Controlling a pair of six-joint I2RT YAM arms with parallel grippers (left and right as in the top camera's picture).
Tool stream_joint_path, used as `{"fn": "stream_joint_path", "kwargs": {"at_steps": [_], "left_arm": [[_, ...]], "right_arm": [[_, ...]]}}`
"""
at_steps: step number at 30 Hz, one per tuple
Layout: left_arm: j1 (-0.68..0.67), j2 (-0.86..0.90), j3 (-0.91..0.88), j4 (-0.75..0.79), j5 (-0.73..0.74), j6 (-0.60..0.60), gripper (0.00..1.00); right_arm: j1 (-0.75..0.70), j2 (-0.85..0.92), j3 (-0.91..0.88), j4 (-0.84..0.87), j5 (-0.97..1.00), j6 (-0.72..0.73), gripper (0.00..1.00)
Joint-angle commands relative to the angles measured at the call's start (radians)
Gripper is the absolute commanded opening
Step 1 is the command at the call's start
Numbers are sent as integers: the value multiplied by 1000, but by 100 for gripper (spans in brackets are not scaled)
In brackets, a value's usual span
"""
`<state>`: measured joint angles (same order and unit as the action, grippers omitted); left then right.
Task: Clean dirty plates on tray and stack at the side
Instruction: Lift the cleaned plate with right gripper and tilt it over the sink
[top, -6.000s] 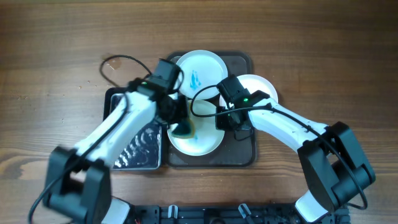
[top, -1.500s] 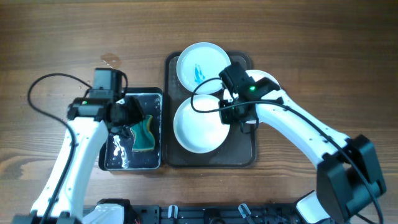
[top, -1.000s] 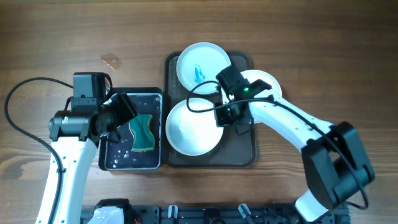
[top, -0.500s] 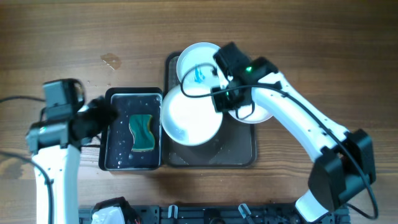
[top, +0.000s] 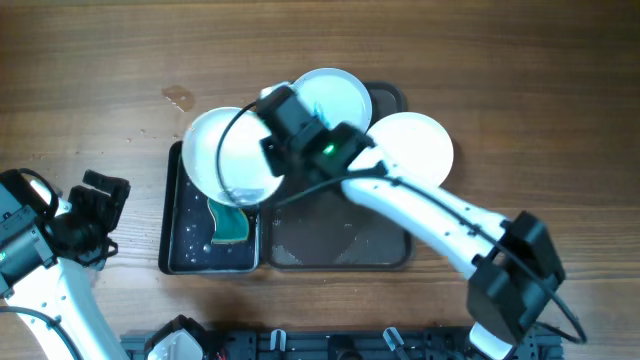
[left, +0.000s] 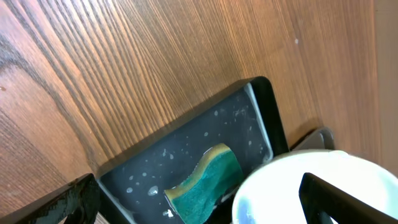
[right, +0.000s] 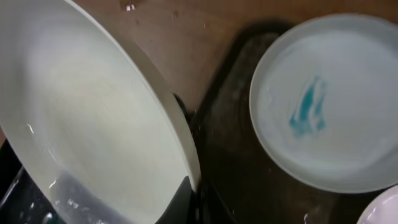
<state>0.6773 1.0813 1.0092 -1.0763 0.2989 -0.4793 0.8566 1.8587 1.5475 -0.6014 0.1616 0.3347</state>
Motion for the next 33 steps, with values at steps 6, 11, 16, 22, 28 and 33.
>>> {"fn": "stream_joint_path", "kwargs": {"at_steps": [6, 11, 16, 22, 28, 33], "left_arm": [[8, -11, 22, 0, 26, 5, 100], [8, -12, 22, 0, 26, 5, 100], [8, -11, 22, 0, 26, 5, 100], [8, -11, 22, 0, 26, 5, 100], [8, -11, 22, 0, 26, 5, 100], [8, -11, 22, 0, 26, 5, 100]], "right_arm": [[189, -4, 92, 70, 708, -154, 4], [264, -6, 92, 160, 874, -292, 4], [317, -7, 92, 243, 1003, -395, 4], [330, -7, 92, 265, 1018, -422, 4], [332, -8, 92, 274, 1022, -446, 4], [332, -8, 92, 280, 1022, -467, 4]]}}
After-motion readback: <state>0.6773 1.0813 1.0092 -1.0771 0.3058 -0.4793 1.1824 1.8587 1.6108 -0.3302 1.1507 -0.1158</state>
